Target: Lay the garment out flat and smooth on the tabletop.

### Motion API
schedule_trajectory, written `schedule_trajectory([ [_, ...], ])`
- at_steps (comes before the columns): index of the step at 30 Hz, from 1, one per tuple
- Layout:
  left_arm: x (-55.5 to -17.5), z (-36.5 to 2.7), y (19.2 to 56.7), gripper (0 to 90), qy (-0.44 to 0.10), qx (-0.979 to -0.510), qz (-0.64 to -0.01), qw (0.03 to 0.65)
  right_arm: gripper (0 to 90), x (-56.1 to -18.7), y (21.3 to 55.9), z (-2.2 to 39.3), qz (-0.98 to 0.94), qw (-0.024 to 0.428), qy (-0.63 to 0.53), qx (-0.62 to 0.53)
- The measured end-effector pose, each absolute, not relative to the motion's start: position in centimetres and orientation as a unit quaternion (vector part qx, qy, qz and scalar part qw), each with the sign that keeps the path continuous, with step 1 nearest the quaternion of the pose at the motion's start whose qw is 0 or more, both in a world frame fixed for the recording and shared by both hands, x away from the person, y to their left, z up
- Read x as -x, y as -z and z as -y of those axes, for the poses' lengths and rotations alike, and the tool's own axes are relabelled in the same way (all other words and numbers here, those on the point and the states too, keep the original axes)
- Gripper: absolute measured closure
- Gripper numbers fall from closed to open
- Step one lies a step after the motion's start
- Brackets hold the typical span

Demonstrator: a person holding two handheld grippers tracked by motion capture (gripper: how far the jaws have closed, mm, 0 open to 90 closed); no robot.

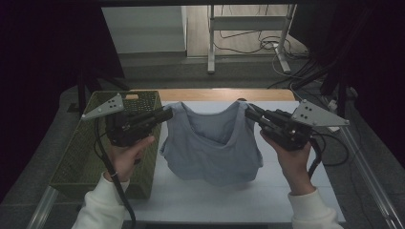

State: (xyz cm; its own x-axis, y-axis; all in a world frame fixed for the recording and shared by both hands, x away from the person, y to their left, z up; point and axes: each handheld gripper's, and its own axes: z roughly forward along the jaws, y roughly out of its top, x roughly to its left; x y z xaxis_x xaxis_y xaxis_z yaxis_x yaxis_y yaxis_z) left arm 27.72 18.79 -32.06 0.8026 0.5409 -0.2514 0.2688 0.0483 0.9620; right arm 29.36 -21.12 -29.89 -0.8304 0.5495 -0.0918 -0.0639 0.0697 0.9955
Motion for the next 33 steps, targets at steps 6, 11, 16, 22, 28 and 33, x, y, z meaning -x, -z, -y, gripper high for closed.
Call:
schedule_trajectory([
  [6,-26.4,-18.8,31.5,82.0,-0.106,-0.679,-0.285,0.669,84.4,-27.9,29.3,21.5,-0.691,0.232,-0.665,-0.163],
  [11,-24.4,-18.9,30.6,82.0,-0.107,-0.675,-0.274,0.676,84.5,-25.5,28.2,22.1,-0.677,0.224,-0.685,-0.150],
  [16,-24.2,-18.6,30.6,81.9,-0.108,-0.683,-0.269,0.670,84.4,-24.5,27.7,22.7,-0.679,0.239,-0.680,-0.141],
  [22,-27.1,-17.7,33.3,81.7,-0.083,-0.696,-0.302,0.647,84.4,-28.0,30.9,23.3,-0.702,0.225,-0.647,-0.194],
  [28,-30.0,-16.8,36.1,81.7,-0.079,-0.706,-0.334,0.620,84.4,-31.3,34.1,23.5,-0.720,0.211,-0.617,-0.238],
  [33,-30.7,-16.3,36.0,81.4,-0.084,-0.708,-0.336,0.615,84.3,-32.5,34.5,23.7,-0.720,0.211,-0.610,-0.254],
])
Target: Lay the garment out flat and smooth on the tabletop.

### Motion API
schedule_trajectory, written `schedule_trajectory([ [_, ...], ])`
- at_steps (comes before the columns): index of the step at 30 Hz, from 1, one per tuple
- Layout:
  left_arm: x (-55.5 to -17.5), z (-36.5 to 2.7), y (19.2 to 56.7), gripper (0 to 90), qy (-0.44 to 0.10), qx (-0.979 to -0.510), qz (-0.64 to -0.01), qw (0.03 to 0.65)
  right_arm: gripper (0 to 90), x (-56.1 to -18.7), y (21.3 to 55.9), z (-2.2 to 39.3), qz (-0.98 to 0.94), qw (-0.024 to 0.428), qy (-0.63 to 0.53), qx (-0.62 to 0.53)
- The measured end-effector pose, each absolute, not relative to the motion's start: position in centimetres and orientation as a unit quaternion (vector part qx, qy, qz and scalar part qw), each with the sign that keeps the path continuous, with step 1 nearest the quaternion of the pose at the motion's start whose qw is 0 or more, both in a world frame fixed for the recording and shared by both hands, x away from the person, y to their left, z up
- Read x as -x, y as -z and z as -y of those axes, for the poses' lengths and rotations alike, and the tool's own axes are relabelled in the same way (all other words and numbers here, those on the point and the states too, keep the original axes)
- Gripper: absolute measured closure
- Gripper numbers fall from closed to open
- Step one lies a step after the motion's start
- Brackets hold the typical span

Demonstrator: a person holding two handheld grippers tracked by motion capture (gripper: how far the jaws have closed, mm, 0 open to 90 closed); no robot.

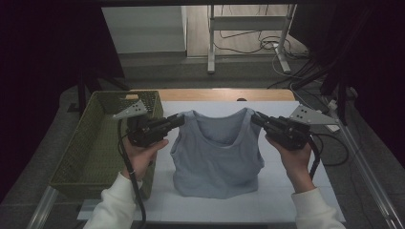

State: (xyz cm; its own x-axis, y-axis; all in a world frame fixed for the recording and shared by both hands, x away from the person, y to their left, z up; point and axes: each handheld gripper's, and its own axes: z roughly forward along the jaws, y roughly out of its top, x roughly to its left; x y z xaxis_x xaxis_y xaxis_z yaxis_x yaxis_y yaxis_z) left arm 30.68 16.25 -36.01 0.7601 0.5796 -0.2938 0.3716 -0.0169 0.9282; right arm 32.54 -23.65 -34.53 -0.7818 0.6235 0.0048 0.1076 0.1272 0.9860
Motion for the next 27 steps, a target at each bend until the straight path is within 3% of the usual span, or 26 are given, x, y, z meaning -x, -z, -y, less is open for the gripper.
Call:
schedule_trajectory([
  [10,-32.2,-16.2,36.2,77.5,-0.096,-0.715,-0.351,0.597,83.9,-33.5,34.8,23.3,-0.721,0.217,-0.603,-0.263],
  [11,-32.4,-16.1,36.2,72.0,-0.100,-0.715,-0.359,0.592,82.7,-33.6,34.8,23.2,-0.722,0.220,-0.601,-0.264],
  [12,-32.6,-16.0,36.1,59.9,-0.105,-0.715,-0.368,0.585,78.5,-33.8,34.8,23.1,-0.722,0.226,-0.597,-0.267],
  [14,-32.8,-16.1,36.0,36.6,-0.121,-0.709,-0.393,0.573,62.5,-34.1,35.0,22.9,-0.718,0.240,-0.591,-0.279],
  [16,-32.7,-16.7,36.0,22.2,-0.125,-0.700,-0.408,0.572,54.3,-34.2,35.0,22.9,-0.709,0.255,-0.588,-0.293],
  [18,-32.5,-17.2,36.1,22.6,-0.122,-0.697,-0.410,0.575,49.1,-34.1,35.1,23.2,-0.706,0.257,-0.588,-0.299],
  [27,-31.5,-18.0,37.7,29.0,-0.106,-0.711,-0.402,0.567,48.8,-33.5,36.2,23.7,-0.715,0.253,-0.577,-0.303],
])
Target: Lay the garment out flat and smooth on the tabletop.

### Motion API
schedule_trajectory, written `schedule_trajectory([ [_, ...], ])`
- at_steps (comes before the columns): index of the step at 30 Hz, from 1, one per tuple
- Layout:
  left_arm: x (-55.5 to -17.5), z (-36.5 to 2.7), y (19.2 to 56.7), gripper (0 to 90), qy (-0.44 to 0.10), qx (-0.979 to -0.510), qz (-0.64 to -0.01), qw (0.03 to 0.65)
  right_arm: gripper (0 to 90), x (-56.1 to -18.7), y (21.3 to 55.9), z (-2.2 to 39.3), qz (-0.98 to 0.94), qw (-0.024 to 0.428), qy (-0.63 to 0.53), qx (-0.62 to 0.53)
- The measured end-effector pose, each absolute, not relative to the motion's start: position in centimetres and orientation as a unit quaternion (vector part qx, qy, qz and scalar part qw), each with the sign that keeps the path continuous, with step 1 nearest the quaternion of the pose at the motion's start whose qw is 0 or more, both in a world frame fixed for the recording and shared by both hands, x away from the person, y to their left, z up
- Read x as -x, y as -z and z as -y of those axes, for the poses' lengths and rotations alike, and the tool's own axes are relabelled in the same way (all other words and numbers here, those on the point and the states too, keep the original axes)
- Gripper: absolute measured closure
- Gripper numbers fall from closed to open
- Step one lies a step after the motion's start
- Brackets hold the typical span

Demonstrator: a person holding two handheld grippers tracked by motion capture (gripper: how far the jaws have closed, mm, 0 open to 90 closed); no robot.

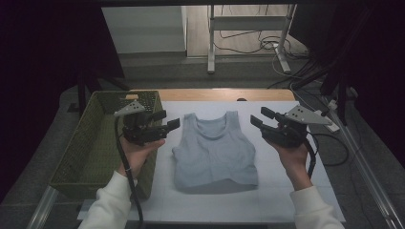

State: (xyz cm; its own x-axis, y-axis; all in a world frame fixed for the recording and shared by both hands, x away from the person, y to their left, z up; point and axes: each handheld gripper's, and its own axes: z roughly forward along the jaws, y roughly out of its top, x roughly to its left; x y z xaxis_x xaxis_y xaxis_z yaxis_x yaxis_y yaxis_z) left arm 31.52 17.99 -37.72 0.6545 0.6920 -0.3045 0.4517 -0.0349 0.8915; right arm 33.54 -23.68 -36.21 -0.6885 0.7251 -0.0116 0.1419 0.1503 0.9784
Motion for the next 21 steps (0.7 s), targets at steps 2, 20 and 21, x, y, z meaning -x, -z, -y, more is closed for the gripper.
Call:
schedule_trajectory([
  [2,-31.4,-18.1,37.9,29.7,-0.100,-0.712,-0.400,0.568,49.5,-33.5,36.3,23.8,-0.719,0.249,-0.575,-0.302],
  [20,-29.4,-17.7,38.8,33.6,-0.087,-0.738,-0.374,0.555,49.8,-31.9,37.7,24.1,-0.756,0.212,-0.555,-0.275],
  [21,-29.3,-17.7,38.8,33.6,-0.088,-0.738,-0.373,0.555,49.6,-31.8,37.9,24.2,-0.756,0.211,-0.555,-0.275],
])
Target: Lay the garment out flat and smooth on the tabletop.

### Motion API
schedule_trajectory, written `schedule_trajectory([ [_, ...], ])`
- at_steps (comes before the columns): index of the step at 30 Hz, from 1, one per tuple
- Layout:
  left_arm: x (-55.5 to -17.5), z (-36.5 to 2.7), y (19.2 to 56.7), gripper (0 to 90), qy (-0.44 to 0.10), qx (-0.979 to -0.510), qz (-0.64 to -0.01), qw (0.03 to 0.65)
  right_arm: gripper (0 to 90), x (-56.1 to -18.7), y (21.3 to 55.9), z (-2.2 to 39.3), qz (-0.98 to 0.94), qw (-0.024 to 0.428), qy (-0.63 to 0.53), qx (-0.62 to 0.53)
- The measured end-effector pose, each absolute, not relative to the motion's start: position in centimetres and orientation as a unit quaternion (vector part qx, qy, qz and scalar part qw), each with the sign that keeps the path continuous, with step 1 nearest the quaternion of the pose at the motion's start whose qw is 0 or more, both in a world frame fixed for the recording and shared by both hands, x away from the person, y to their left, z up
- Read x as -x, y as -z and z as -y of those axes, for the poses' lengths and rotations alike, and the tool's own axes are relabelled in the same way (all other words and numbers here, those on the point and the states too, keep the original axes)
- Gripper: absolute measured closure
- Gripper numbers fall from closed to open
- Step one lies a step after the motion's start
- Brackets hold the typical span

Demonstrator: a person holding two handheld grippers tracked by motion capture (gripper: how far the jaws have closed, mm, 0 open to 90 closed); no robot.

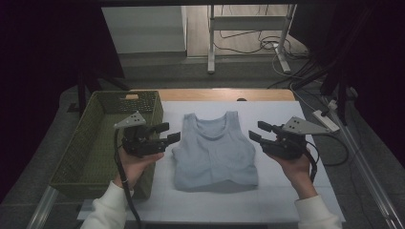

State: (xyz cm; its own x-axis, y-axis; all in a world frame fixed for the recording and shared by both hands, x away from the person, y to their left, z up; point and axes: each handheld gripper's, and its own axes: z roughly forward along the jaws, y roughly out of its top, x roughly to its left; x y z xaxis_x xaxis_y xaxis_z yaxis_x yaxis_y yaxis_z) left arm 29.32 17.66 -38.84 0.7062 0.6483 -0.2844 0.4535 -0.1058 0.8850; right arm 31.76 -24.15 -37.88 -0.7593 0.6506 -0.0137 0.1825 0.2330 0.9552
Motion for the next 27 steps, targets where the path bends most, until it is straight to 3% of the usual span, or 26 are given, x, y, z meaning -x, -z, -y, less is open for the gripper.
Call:
schedule_trajectory([
  [27,-28.2,-17.3,39.5,25.7,-0.091,-0.747,-0.373,0.543,35.1,-31.3,39.8,24.8,-0.787,0.179,-0.526,-0.267],
])
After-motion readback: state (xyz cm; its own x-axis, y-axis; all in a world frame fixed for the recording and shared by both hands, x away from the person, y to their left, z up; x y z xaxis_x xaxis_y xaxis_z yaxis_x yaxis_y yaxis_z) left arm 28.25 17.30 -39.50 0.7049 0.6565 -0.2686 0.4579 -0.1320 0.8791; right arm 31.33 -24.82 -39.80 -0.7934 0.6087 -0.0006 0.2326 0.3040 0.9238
